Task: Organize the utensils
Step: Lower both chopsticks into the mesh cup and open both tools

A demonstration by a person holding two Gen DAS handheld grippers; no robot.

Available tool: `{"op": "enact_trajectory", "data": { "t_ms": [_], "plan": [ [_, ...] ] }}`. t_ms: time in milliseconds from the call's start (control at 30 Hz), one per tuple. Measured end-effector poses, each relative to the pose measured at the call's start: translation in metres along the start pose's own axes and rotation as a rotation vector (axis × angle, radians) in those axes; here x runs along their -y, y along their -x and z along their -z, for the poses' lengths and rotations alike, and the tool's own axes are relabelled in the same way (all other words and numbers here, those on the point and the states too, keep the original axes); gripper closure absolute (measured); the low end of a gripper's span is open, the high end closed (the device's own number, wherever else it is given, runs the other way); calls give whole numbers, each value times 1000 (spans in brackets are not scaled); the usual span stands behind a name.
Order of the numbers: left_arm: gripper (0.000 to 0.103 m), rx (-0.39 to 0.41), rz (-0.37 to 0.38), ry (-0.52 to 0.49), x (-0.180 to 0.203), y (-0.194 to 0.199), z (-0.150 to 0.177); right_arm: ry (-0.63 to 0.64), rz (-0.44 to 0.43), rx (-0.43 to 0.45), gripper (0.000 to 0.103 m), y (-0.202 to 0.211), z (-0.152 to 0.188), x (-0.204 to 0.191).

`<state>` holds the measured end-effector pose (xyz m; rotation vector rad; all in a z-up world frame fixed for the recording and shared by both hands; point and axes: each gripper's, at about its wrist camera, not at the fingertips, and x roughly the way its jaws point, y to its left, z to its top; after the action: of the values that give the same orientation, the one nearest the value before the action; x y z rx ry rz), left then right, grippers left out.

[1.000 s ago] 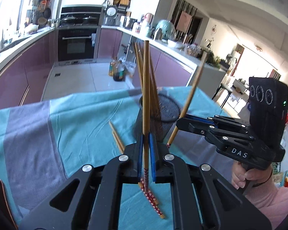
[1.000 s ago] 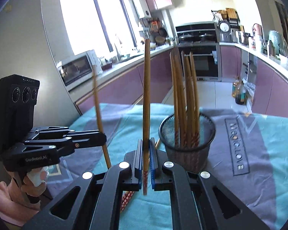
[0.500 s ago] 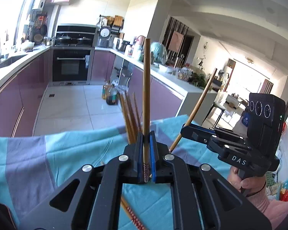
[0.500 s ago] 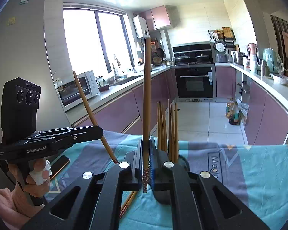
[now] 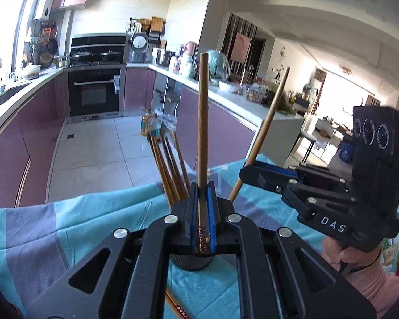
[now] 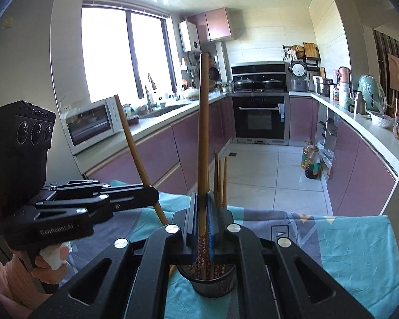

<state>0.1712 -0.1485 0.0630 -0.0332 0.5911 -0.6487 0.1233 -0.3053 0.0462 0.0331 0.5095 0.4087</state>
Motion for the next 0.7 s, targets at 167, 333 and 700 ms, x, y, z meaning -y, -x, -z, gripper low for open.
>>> {"op": "enact_trajectory", "data": {
  "t_ms": [167, 333, 700],
  "plan": [
    [96, -101, -17, -9, -5, -30, 16, 9, 18, -71, 97, -16, 7, 3],
    [95, -150, -18, -1, -12, -49, 23, 17, 26, -131, 97, -29, 15, 1],
    [94, -186, -40, 17, -20, -75, 30, -9, 34, -198, 97, -58, 27, 5]
  ]
}}
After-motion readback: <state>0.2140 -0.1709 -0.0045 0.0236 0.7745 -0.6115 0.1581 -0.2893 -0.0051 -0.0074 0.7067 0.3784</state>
